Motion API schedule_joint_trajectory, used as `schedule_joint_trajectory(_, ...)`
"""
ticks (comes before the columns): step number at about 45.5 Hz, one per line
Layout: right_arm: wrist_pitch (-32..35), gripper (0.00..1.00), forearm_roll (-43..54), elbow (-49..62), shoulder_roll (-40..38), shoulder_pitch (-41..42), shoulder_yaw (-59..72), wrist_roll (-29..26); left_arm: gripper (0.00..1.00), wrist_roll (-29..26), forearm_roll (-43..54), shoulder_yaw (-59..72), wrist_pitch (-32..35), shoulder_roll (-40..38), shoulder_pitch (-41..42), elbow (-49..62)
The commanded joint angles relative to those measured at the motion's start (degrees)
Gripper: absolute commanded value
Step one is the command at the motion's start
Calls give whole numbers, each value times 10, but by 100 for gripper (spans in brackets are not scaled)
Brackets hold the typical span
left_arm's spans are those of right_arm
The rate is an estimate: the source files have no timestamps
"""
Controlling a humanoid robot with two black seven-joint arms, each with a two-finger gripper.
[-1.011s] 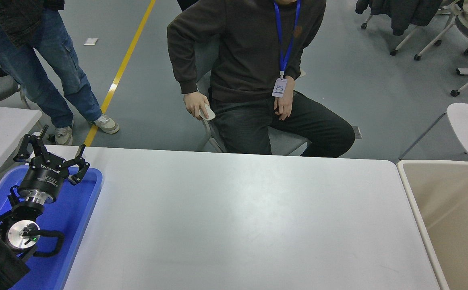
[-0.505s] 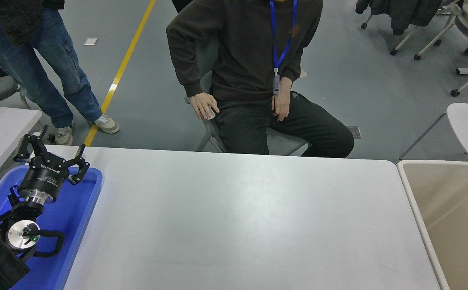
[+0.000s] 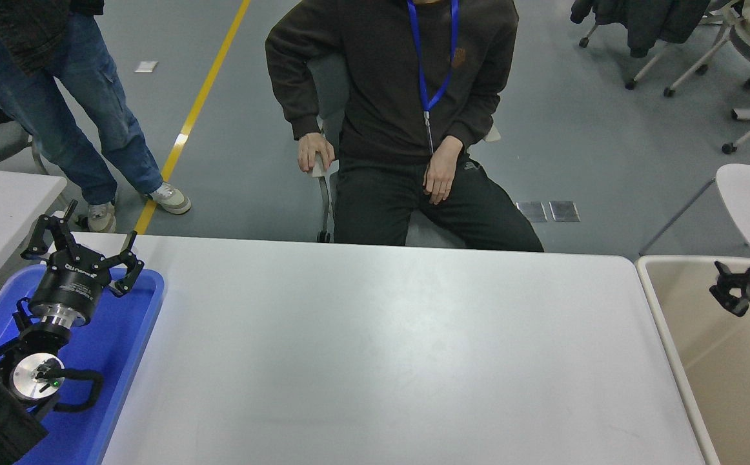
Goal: Clean the table surface
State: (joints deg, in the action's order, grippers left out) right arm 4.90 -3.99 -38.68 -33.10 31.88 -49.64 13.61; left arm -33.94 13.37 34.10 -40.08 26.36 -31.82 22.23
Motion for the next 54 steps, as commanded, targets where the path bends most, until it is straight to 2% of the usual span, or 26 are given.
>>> schedule_joint_trajectory(1, 12, 100, 32, -74, 50, -17, -70, 47, 100, -1, 0, 0, 0, 0, 0, 0)
schedule_joint_trajectory(9, 8, 100, 146, -72, 122, -45, -109, 122, 100, -1, 0, 0, 0, 0, 0, 0)
schedule_joint_trajectory(21, -1, 100, 159, -58, 178, -50, -107, 186, 100, 0, 0, 0, 0, 0, 0, 0)
schedule_joint_trajectory(30, 0, 100, 161, -34, 202, -54, -99, 194, 100, 0, 0, 0, 0, 0, 0, 0)
schedule_joint_trajectory(54, 4, 100, 164, -21, 204, -60, -88, 194, 100, -1, 0, 0, 0, 0, 0, 0)
